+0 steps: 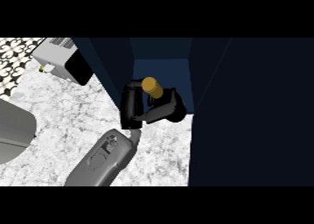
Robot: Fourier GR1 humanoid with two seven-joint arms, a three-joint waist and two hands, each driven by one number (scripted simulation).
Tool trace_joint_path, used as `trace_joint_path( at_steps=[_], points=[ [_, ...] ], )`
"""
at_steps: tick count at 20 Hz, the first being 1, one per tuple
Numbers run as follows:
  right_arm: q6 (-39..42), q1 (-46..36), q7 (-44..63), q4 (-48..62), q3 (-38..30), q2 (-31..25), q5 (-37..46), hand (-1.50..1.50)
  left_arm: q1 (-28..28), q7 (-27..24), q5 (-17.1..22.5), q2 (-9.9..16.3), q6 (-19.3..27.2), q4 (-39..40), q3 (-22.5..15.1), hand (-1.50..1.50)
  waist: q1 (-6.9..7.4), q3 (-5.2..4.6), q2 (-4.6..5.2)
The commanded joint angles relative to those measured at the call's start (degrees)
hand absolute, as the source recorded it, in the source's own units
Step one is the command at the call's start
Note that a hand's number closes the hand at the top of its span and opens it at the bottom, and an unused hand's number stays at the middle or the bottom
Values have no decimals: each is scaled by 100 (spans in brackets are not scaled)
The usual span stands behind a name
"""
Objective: Pick up the wine, place it into the cabinet and close the cabinet
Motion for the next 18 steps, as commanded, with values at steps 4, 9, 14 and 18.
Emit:
trace_joint_path(
  at_steps=[4,9,14,18],
  points=[
    [273,467,184,-789,-675,-283,-981,-150,-294,-144,218,-22,-48,414,255,150,-24,2,-2],
    [85,285,27,-512,-253,0,-464,-150,-571,-440,377,-21,-447,1152,689,150,-15,1,8],
    [-60,-119,455,-601,-306,-103,-641,-150,-1216,-413,761,-19,-461,1714,689,150,-81,-2,16],
    [62,328,279,-874,-474,-83,-751,-150,-964,-415,756,-21,-781,1848,867,150,-59,1,2]
  ],
)
